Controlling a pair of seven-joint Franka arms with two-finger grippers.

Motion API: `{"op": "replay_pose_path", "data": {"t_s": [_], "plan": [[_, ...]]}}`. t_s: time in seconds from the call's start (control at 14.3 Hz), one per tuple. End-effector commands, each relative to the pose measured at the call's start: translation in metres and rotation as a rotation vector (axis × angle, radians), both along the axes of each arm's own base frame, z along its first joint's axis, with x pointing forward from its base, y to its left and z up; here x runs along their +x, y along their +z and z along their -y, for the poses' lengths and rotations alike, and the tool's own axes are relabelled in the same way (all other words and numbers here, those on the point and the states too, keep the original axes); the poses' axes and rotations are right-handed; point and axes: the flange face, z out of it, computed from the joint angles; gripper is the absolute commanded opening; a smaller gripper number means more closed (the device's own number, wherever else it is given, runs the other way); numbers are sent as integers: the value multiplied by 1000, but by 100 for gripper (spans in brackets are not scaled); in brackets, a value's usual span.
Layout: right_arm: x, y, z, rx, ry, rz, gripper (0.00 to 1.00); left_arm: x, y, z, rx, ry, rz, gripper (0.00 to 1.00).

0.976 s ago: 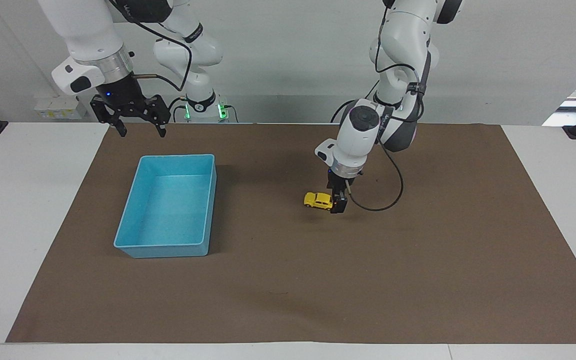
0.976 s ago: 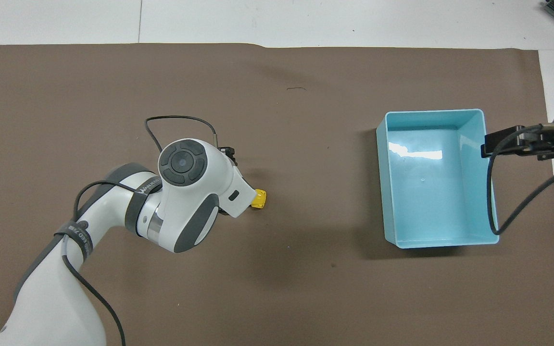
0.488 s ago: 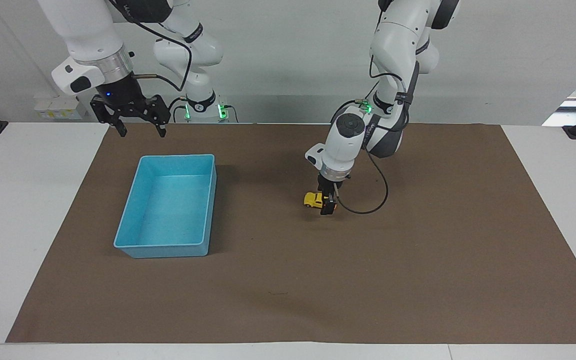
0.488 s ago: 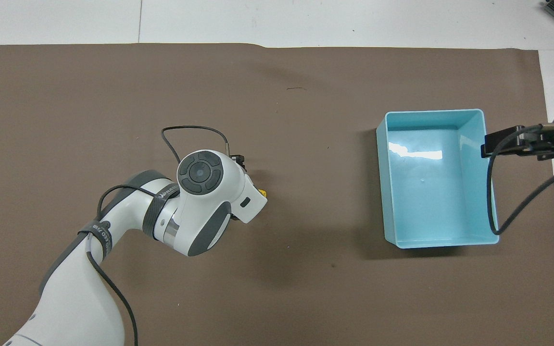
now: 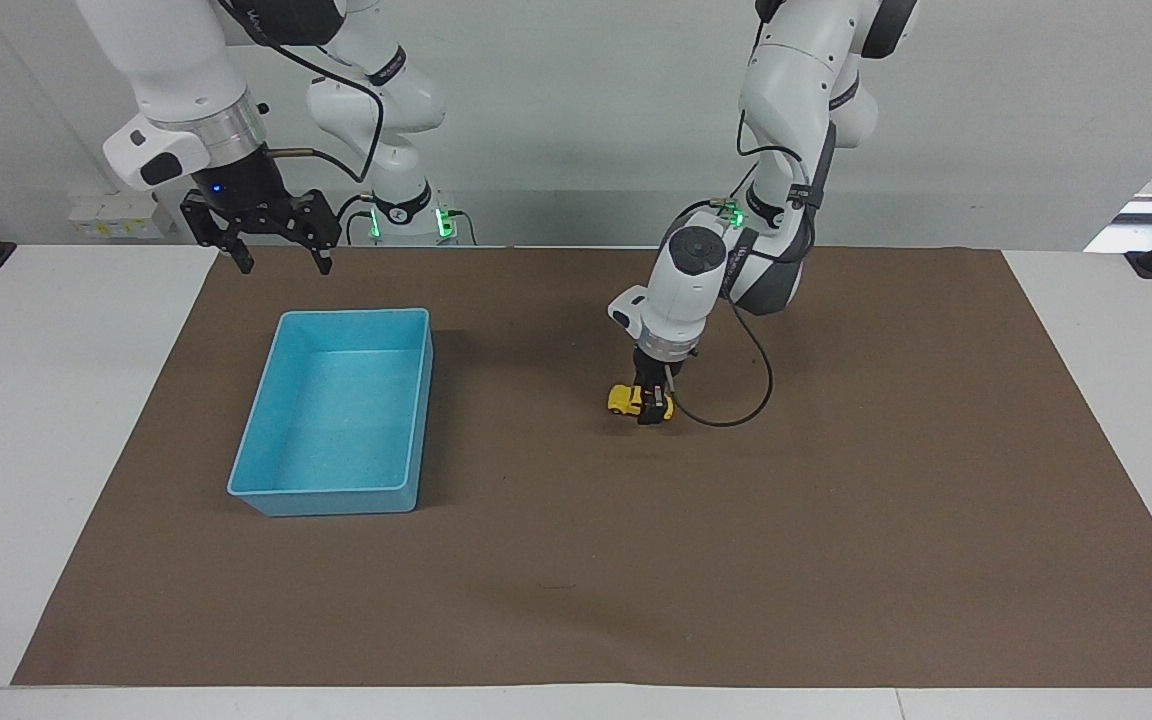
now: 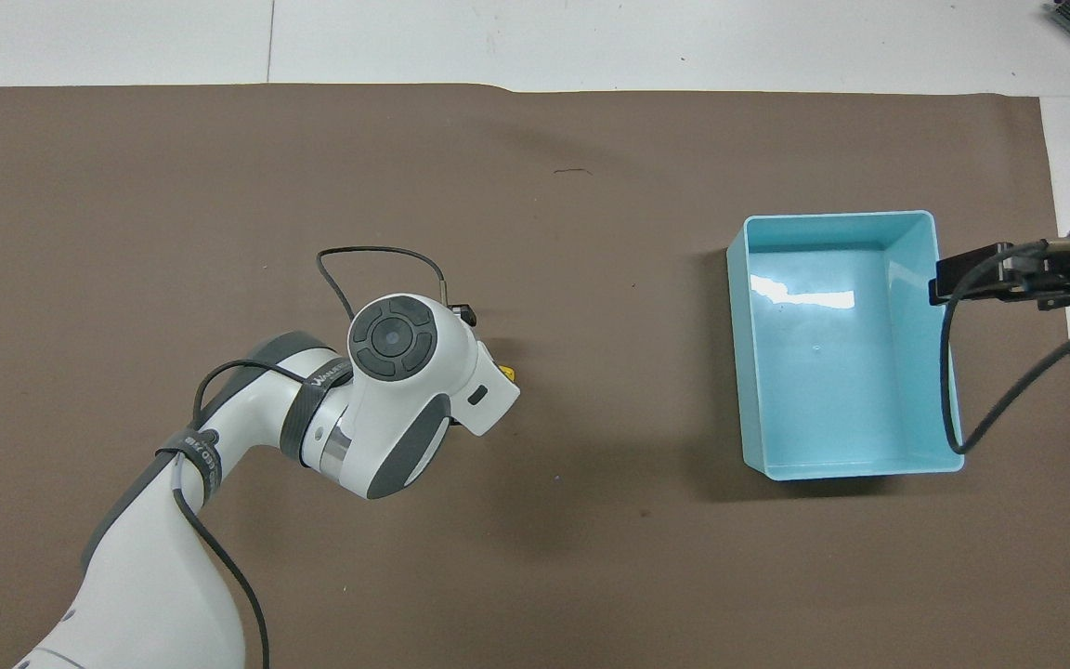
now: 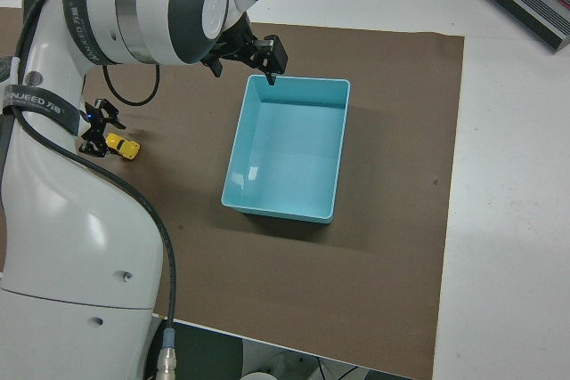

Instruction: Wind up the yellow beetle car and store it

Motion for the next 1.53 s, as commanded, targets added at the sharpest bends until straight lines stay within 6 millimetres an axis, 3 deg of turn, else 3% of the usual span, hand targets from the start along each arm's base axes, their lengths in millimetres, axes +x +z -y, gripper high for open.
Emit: {"op": "replay_pose_path", "data": {"t_s": [0.0, 0.56, 0.91, 1.46], "plan": [[-4, 1, 1, 29, -11, 0, 100, -6, 0, -1, 17, 3, 8, 0], [-4, 1, 1, 29, -11, 0, 100, -1, -2, -11, 25, 16, -3, 0], [-4, 1, 1, 29, -11, 0, 100, 7, -12, -47, 57, 25, -41, 0], [-4, 1, 1, 29, -11, 0, 100, 13, -20, -82, 69, 19, -55, 0]]}}
